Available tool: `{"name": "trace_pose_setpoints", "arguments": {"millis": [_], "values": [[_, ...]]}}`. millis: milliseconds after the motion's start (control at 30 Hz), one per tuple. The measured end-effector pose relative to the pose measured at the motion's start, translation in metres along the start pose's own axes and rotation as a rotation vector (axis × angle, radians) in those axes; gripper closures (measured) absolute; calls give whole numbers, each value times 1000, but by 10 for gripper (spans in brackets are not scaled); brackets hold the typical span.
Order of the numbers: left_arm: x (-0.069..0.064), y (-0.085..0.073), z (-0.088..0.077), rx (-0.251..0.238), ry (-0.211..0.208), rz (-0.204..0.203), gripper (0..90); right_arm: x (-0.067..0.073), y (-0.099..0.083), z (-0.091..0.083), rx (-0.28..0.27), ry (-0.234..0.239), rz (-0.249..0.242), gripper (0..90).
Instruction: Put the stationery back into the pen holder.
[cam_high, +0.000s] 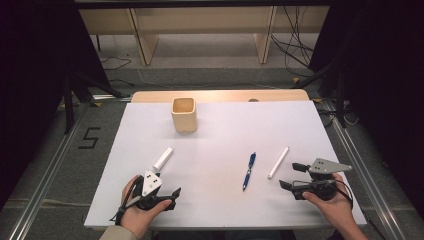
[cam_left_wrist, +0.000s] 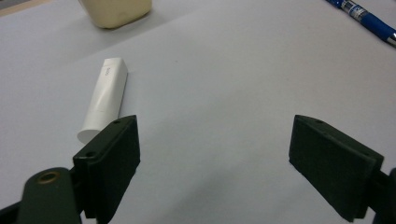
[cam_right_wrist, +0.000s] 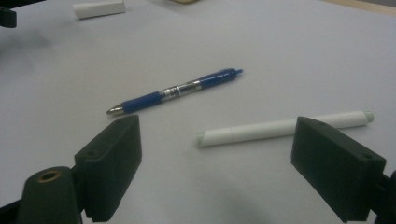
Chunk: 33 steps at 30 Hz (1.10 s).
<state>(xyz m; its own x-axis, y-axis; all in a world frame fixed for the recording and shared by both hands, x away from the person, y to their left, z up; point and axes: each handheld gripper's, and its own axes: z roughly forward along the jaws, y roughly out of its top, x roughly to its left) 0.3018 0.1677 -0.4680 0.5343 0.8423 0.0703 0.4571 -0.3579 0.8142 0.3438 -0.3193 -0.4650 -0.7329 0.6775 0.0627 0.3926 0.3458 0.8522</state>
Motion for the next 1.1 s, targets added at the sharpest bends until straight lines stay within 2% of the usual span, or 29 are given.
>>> {"name": "trace_pose_setpoints", "arguments": {"millis": [233,467,667,733,800,867,1000,1100], "values": [[-2,2,-1,5,15,4,165,0,-2,-3,-5,0,1,172],[0,2,0,9,36,-17,191,1,-2,-3,-4,4,-2,172],[5,4,3,40,67,-22,224,1,-2,-3,-5,1,2,172],[12,7,8,71,94,-6,237,1,-2,-2,-3,0,-2,172],[15,8,11,77,102,-10,261,1,-2,-2,-2,1,-2,172],[27,11,18,99,114,-32,294,1,-1,-2,-6,3,-3,172],[44,13,27,110,141,-38,335,1,-1,-2,-2,2,-2,172],[52,14,32,112,138,-34,373,1,-1,-1,-10,4,-6,172]]}}
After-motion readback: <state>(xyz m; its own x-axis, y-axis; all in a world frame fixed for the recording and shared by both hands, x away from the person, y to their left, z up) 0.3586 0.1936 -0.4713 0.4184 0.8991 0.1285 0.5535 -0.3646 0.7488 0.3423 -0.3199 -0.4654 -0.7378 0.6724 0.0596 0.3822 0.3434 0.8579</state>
